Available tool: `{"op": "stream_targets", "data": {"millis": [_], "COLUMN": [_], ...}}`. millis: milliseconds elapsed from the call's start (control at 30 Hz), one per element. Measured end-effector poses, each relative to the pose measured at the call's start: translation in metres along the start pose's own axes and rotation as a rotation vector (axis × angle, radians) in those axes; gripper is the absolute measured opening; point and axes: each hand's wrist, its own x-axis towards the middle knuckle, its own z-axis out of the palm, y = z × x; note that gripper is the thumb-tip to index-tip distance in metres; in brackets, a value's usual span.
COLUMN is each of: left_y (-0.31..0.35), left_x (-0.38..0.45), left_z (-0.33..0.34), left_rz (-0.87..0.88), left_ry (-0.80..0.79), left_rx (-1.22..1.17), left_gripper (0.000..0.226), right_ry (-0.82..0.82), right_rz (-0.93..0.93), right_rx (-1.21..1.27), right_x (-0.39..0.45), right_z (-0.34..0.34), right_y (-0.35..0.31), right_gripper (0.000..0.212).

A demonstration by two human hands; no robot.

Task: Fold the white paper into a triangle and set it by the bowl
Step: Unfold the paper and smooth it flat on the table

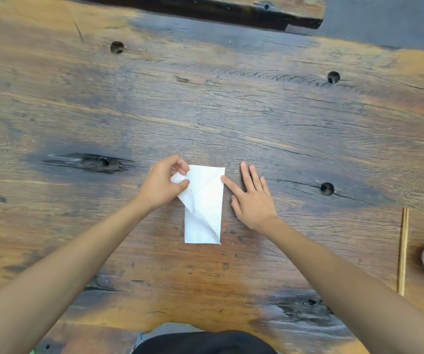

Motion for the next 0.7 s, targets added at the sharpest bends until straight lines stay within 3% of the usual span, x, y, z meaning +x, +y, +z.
{"op": "stream_targets", "data": {"millis": [133,267,533,700], "left_y": [-0.009,-0.021,-0.036,-0.05], "left_x": [-0.005,-0.004,0.011,-0.002], "left_z": [-0.013,-0.035,-0.053,-0.035], "left_rz": [-0.097,-0.081,-0.084,0.067], "left_ry": [-0.045,-0.067,-0.106,0.004], "left_rx": [-0.126,0.003,0.12,0.372], "left_gripper": [0.043,0.051,0.043,0.037], "right_ry": [-0.017,-0.019,0.029,0.113], "right_rz": [0.015,0.034,0.027,0.156], "right_rx": [0.007,0.052,0.174,0.318], "right_x": [0.0,0.0,-0.006,-0.008], "right_z": [-0.002,-0.003,-0.002,-0.006], "right_y": [-0.002,-0.005,-0.005,-0.018], "right_gripper": [0.06,0.06,0.058,0.056]}}
